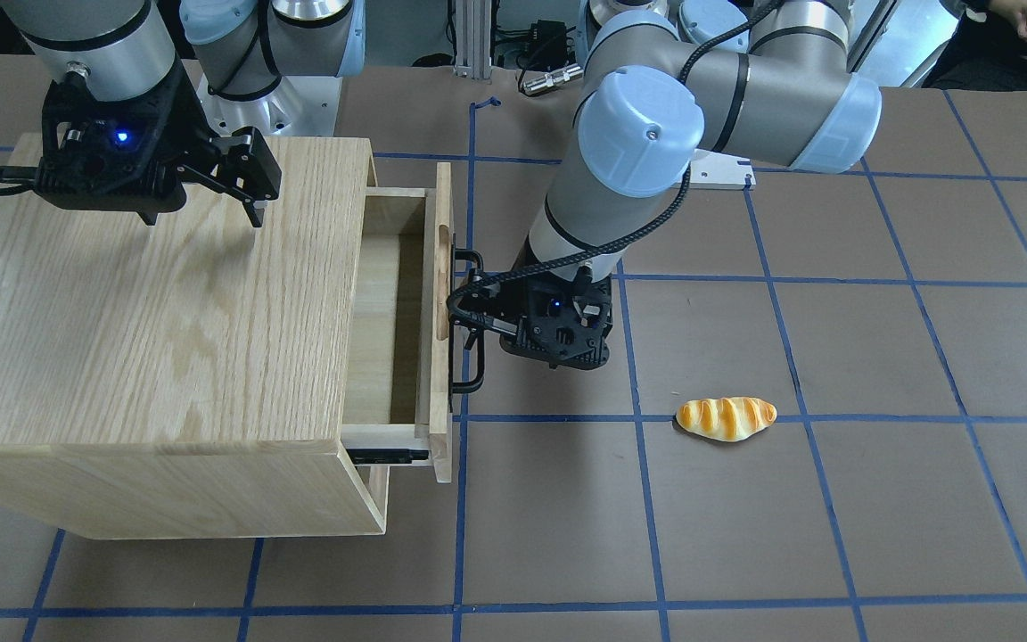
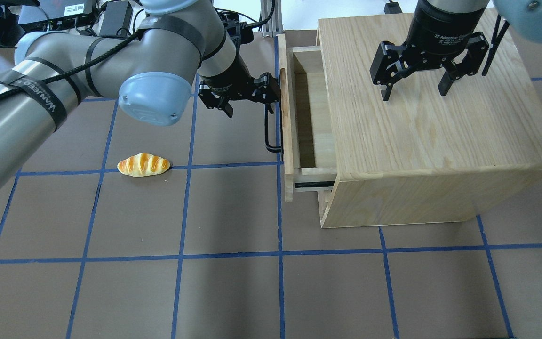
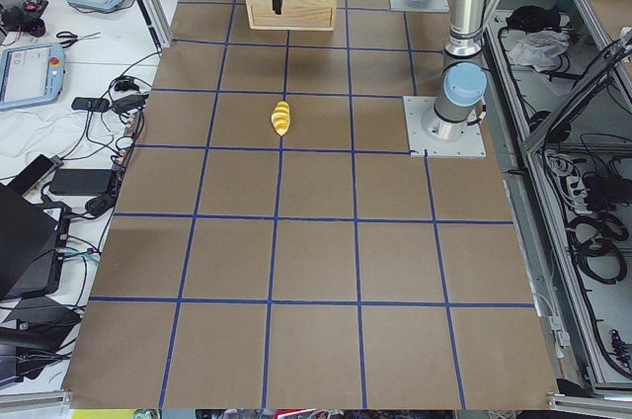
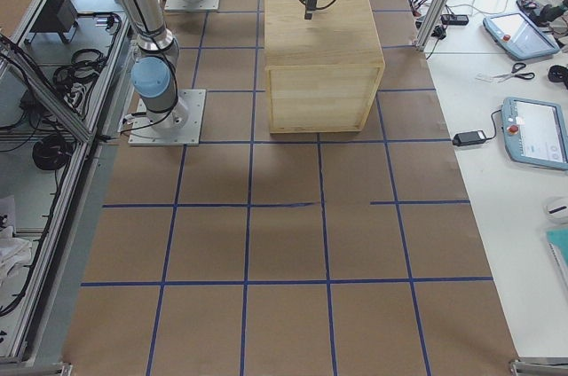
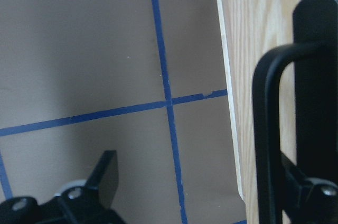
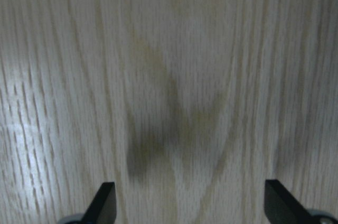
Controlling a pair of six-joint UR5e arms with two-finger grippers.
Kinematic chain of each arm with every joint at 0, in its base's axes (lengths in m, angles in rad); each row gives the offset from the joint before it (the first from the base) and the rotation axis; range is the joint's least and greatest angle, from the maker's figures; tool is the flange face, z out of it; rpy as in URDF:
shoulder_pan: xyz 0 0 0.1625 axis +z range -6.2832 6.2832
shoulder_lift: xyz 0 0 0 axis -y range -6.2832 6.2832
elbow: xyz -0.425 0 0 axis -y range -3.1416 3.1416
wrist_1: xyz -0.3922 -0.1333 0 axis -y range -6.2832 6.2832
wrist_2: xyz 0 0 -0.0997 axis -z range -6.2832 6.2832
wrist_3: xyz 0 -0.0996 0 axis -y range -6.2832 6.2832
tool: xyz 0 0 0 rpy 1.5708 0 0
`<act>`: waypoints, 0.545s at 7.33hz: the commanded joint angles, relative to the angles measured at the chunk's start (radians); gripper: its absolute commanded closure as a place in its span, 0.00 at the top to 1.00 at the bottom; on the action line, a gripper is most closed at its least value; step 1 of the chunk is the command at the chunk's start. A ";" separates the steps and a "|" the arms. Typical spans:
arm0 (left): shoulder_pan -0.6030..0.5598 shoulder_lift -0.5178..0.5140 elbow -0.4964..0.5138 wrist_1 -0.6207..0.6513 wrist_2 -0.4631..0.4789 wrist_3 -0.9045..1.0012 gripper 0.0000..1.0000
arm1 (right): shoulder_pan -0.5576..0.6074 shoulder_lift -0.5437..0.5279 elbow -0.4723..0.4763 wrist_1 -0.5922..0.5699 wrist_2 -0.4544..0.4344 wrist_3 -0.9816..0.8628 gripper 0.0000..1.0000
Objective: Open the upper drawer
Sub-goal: 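Pull the drawer outward with the left gripper, away from the cabinet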
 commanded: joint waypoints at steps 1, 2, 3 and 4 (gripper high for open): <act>0.075 0.037 -0.004 -0.059 0.005 0.015 1.00 | 0.000 0.000 0.001 0.000 0.000 0.000 1.00; 0.097 0.056 -0.010 -0.111 0.008 0.104 1.00 | 0.000 0.000 -0.001 0.000 0.000 0.000 1.00; 0.131 0.074 -0.028 -0.139 0.020 0.136 1.00 | 0.000 0.000 -0.001 0.000 0.000 0.000 1.00; 0.160 0.085 -0.044 -0.139 0.025 0.142 1.00 | 0.000 0.000 -0.001 0.000 0.000 -0.002 1.00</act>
